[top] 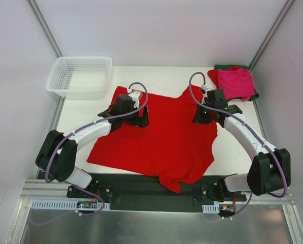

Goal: Fold and stack the t-shirts
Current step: Flatten out the tshirt

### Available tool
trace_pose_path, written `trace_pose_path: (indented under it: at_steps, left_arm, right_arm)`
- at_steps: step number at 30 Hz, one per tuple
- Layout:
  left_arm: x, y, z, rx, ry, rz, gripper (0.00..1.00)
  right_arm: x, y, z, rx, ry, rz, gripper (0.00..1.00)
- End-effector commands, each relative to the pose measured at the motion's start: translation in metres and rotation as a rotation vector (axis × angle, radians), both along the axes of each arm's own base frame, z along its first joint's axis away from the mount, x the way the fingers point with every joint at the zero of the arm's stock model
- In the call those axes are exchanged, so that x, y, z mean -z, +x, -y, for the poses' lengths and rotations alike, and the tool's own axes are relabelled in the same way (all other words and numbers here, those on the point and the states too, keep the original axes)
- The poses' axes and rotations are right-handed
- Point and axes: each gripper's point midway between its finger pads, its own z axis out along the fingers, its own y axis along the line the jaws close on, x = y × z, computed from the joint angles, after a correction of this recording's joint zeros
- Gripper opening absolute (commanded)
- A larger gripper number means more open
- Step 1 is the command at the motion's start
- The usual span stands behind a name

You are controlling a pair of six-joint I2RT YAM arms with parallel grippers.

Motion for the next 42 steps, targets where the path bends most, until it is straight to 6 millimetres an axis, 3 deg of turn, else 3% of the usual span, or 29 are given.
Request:
trace_pose_path:
  at_steps: [1,10,15,23,32,42]
  left_arm:
    - [-0.027,0.011,-0.001,-0.041,-0.05,0.086,0.99]
    - [-0.036,0.017,-0.005,-0.042,-0.018,0.137,0.99]
    - [-0.036,0.02,-0.01,-0.043,0.006,0.146,1.0]
    - [-0.032,0.025,-0.016,-0.053,0.021,0.137,0.99]
    - [-0.03,0.031,-0.026,-0.081,0.03,0.129,0.99]
    - [-0.028,0.036,-0.031,-0.096,0.039,0.117,0.99]
  right_arm:
    - [0.019,0.006,-0.016,-0.01,0.041,-0.063,0.01]
    - [0.061,0.031,-0.029,-0.049,-0.014,-0.158,0.01]
    - [0.077,0.045,-0.021,-0.056,-0.103,-0.163,0.01]
    - [0.081,0.073,-0.009,-0.042,-0.224,-0.172,0.01]
    - [0.097,0.082,-0.005,-0.069,-0.292,-0.234,0.01]
    - [0.096,0.102,0.001,-0.088,-0.364,-0.229,0.01]
